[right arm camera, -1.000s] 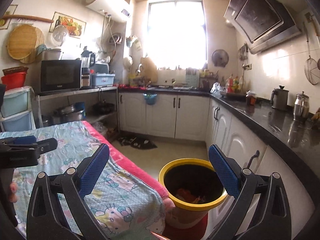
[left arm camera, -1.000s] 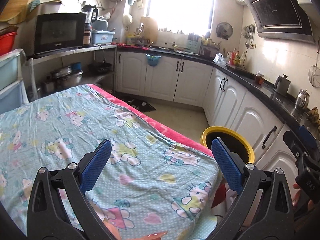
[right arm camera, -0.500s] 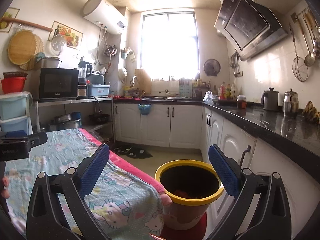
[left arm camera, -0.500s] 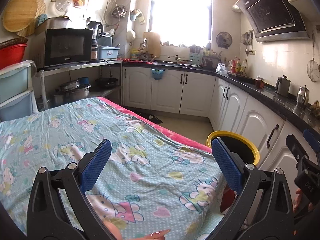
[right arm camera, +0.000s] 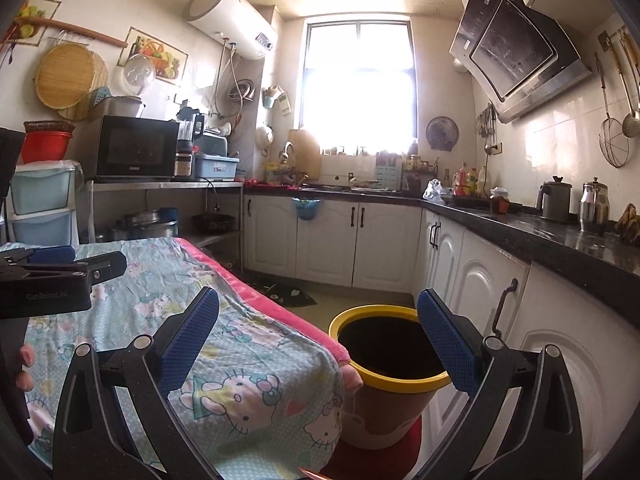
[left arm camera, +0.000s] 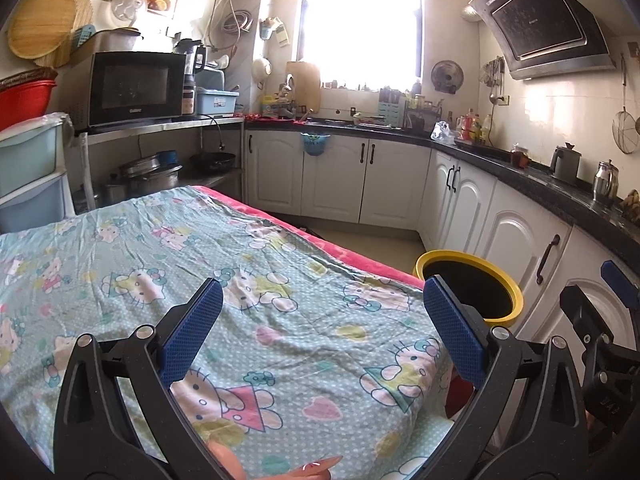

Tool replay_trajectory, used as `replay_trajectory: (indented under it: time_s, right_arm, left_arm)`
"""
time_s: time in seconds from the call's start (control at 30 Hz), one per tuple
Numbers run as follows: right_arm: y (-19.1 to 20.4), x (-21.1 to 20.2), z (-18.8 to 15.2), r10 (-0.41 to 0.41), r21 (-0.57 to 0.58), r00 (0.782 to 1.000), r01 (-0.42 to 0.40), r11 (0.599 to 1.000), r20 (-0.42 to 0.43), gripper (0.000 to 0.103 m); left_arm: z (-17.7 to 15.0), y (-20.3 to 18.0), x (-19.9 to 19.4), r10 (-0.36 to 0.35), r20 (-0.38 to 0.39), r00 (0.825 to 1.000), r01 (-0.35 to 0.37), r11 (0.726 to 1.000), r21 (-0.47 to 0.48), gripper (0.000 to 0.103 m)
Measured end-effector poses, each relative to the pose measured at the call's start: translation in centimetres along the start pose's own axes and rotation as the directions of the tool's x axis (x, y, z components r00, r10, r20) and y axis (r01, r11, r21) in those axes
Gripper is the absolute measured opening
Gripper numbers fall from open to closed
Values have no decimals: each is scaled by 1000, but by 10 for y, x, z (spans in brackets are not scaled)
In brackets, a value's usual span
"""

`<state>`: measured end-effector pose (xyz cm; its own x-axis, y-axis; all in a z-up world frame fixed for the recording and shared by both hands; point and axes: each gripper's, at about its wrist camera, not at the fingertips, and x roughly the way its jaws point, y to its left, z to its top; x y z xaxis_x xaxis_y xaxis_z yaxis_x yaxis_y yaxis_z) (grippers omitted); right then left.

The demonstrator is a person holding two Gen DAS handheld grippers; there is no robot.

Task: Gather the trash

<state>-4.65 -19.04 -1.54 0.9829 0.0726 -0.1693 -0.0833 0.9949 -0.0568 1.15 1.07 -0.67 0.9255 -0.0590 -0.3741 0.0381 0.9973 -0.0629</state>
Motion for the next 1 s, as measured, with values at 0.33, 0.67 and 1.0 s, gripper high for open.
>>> replay_trajectory:
  time_s: [0.33,0.67,1.0]
  right_arm:
    - [-1,3,-3,-13,8,1000,13,1000,-14,97]
    - [-1,3,-2,-12,8,1000,12,1000,-15,97]
    - [-1,2,-1,-17,12,1000,18,1000,-14,97]
  left_arm:
    - [0,0,0,-5,0,1000,5,1000,-3,92]
    - [0,1,-2,-17,3,1000,17,1000,-6,92]
    - [1,0,-2,-15,5,1000,15,1000,-5,92]
